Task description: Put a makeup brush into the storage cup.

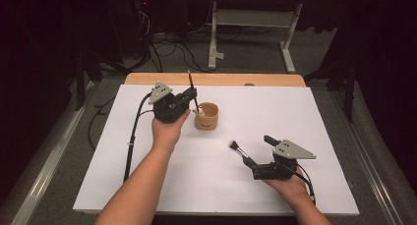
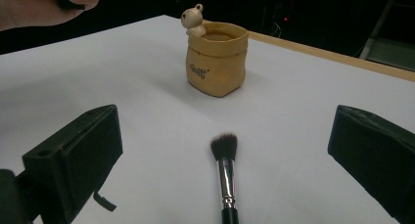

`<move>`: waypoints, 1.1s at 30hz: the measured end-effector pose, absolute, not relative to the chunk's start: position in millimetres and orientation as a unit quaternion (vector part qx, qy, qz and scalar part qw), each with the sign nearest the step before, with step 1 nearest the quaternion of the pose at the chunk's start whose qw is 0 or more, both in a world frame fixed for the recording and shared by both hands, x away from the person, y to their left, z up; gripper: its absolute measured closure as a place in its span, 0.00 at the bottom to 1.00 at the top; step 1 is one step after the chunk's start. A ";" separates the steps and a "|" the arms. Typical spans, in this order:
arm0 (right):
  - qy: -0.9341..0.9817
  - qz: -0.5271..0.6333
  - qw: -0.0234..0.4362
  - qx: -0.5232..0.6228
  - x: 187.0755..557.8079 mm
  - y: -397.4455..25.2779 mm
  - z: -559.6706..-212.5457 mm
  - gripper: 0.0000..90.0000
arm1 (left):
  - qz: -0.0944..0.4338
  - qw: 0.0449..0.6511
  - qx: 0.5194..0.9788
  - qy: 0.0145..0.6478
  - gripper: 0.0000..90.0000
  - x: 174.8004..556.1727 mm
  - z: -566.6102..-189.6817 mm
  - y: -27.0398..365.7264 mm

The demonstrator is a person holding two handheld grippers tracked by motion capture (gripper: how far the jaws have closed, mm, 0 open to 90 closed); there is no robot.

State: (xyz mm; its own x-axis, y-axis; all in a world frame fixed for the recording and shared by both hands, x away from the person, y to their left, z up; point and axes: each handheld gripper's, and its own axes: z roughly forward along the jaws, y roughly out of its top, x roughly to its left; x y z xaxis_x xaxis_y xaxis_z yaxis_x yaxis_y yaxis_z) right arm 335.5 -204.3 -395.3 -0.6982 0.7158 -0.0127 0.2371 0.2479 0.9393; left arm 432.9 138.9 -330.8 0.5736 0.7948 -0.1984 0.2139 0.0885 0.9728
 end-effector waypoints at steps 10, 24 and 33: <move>0.756 0.528 0.227 0.314 334.8 -204.7 -394.4 0.01 | 0.242 0.614 0.636 0.399 0.92 447.1 -327.1 128.0; 0.756 0.529 0.230 0.309 334.5 -204.7 -393.7 0.01 | 0.244 0.613 0.632 0.406 0.92 455.5 -327.9 122.9; 0.757 0.528 0.230 0.309 334.8 -204.5 -394.0 0.01 | 0.243 0.605 0.638 0.410 0.92 459.5 -333.0 120.3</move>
State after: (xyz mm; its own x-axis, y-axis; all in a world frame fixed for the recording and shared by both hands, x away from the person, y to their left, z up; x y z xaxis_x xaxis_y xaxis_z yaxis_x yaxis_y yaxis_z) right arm 334.8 -204.5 -394.0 -0.7033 0.7106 -0.0214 0.2261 0.2521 0.9409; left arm 459.5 120.3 -333.0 0.5450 0.8174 -0.1866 0.2291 0.0689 0.9710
